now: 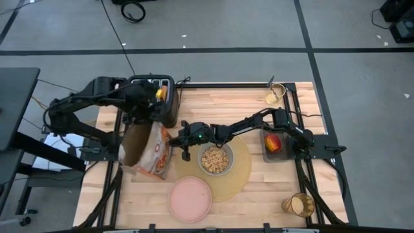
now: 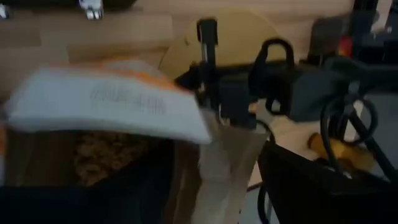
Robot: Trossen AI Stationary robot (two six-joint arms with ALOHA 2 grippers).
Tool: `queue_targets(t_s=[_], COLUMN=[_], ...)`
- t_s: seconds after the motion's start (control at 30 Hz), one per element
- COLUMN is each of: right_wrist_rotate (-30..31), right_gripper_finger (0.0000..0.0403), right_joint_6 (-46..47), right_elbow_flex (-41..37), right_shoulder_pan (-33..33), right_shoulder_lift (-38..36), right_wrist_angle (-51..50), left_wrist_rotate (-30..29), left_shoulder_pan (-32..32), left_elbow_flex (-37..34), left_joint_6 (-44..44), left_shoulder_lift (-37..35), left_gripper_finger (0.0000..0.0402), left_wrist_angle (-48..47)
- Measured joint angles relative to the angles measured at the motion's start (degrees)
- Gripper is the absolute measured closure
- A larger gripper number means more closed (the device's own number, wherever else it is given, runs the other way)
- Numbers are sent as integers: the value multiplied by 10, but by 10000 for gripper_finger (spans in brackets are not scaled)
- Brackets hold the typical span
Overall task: Arrange a breakfast setting
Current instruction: Pour the cereal from the orange cereal box into the gray bowl, then put the cereal flake in the gray bowl
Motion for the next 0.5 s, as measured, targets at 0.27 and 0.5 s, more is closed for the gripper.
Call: queue_targets(t_s=[0.27, 0.5], right_wrist_rotate=[-1, -9], right_gripper_finger=[391, 391], right_joint_6=[-22, -32], right_elbow_flex=[0, 0], right_shoulder_pan=[-1, -4], right_shoulder_lift=[0, -21], right_wrist_angle=[4, -42], left_wrist_rotate=[-3, -7], left_shoulder_pan=[0, -15], left_elbow_flex=[53, 129], left_joint_6=[11, 6], left_shoulder_lift=[23, 23], left_gripper_finger=[182, 182], left_wrist_angle=[-11, -13])
